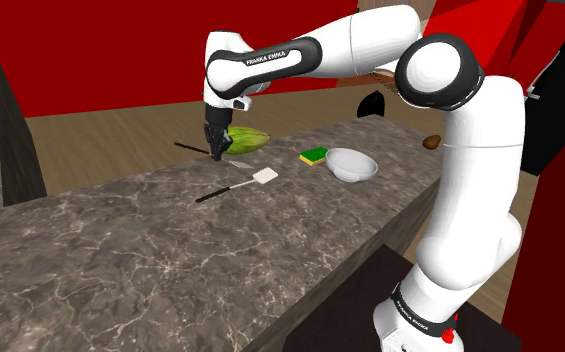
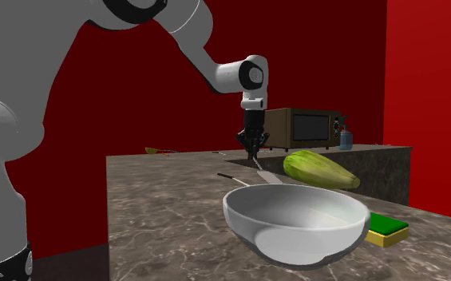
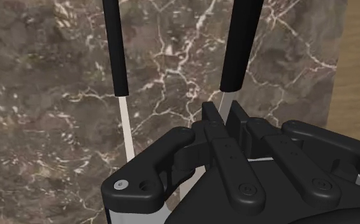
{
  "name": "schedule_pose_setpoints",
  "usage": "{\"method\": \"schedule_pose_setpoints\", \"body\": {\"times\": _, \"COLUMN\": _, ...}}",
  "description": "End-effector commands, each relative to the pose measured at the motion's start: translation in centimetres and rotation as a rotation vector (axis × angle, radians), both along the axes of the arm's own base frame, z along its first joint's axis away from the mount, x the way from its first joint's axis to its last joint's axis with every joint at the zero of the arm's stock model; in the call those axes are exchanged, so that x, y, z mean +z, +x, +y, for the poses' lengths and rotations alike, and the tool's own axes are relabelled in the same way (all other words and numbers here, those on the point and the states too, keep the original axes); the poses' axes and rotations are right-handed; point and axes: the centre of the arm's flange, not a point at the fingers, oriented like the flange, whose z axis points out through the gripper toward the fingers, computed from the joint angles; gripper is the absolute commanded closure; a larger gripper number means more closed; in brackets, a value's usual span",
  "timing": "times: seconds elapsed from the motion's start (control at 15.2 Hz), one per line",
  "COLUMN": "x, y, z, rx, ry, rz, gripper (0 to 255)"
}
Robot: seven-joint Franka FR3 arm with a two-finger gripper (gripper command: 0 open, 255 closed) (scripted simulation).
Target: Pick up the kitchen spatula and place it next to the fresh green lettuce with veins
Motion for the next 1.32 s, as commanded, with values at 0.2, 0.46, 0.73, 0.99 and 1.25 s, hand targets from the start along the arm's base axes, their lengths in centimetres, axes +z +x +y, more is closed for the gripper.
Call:
{"method": "schedule_pose_setpoints", "body": {"times": 0.2, "x": -2.5, "y": 0.0, "z": -0.1, "rx": 0.0, "ry": 0.0, "rz": -0.001, "gripper": 255}}
{"method": "schedule_pose_setpoints", "body": {"times": 0.46, "x": -4.6, "y": 0.0, "z": -0.1, "rx": 0.0, "ry": 0.0, "rz": -0.001, "gripper": 255}}
{"method": "schedule_pose_setpoints", "body": {"times": 0.73, "x": -5.5, "y": 0.0, "z": -0.1, "rx": 0.0, "ry": 0.0, "rz": -0.001, "gripper": 255}}
{"method": "schedule_pose_setpoints", "body": {"times": 0.99, "x": -5.5, "y": 0.0, "z": -0.1, "rx": 0.0, "ry": 0.0, "rz": -0.001, "gripper": 255}}
{"method": "schedule_pose_setpoints", "body": {"times": 1.25, "x": -5.5, "y": 0.0, "z": -0.1, "rx": 0.0, "ry": 0.0, "rz": 0.0, "gripper": 0}}
